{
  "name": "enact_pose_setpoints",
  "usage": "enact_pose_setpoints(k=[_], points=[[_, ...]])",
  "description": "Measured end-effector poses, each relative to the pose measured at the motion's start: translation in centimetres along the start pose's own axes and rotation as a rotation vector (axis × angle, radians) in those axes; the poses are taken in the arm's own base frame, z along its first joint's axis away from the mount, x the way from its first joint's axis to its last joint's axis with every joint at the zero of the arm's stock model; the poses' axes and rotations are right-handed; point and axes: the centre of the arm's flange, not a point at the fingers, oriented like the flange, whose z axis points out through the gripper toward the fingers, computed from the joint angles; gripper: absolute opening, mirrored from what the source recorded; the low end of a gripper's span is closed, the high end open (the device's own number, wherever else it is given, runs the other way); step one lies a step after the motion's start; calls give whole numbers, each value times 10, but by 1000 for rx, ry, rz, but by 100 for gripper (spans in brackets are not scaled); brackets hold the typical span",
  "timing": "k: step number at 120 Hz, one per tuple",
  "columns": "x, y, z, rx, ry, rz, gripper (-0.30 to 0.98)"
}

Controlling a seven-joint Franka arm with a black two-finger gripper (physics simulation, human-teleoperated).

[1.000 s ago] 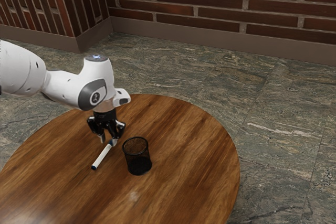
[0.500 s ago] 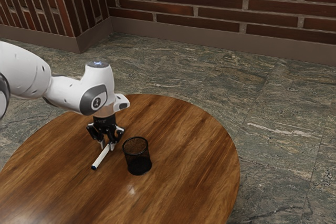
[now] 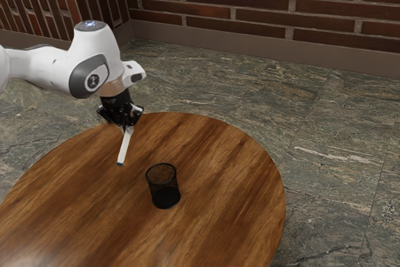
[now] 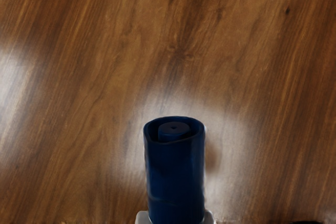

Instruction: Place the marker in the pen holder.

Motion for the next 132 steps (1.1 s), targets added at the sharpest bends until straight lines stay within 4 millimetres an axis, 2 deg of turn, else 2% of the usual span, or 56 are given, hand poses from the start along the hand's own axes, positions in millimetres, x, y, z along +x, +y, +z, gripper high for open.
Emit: enact_pose_setpoints(k=[10, 16, 21, 30, 42, 75, 85, 107, 132], points=[[-12, 12, -41, -22, 49, 32, -10], [-19, 22, -54, -30, 63, 56, -10], [-23, 34, -57, -33, 63, 80, -10], [-29, 55, -58, -35, 62, 124, -10], [-34, 80, -48, -36, 62, 170, -10], [-38, 124, -27, -45, 86, 244, -10], [-32, 123, -21, -42, 89, 235, -10], [-10, 81, -9, -24, 88, 150, -10], [-15, 95, -2, -24, 85, 167, -10]])
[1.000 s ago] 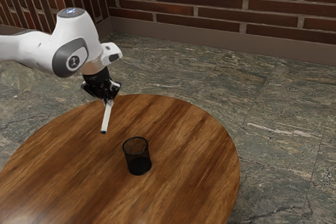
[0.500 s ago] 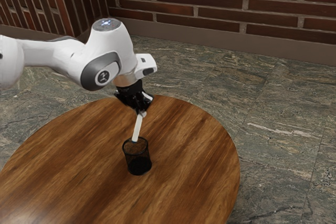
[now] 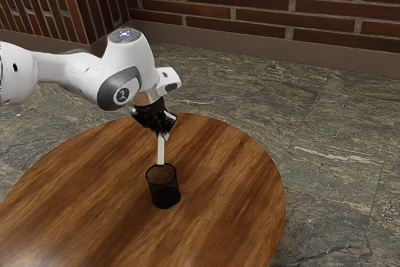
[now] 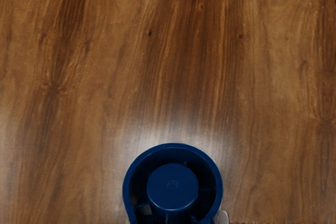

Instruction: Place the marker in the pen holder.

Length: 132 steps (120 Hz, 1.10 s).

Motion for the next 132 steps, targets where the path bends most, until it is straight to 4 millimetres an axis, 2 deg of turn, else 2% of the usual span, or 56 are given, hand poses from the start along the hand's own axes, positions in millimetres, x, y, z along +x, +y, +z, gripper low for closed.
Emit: enact_pose_setpoints(k=[18, 32, 58, 68, 76, 84, 92, 105, 112, 118, 125, 132], points=[[0, 0, 9, 5, -11, -5, -10], [-4, 9, 21, 7, -28, 7, -9], [-22, 16, 59, 21, -105, 19, -8], [-29, 25, 62, 10, -121, 34, 8], [-30, 30, 55, -3, -118, 45, 23], [-30, 30, 39, -11, -111, 52, 36], [-22, 25, 6, -20, -95, 53, 44], [19, 18, -82, -47, -52, 75, 54], [33, 13, -128, -56, -46, 115, 58], [35, 8, -157, -55, -60, 160, 60], [27, 0, -189, -55, -77, 212, 62], [18, -8, -205, -56, -107, 259, 64]])
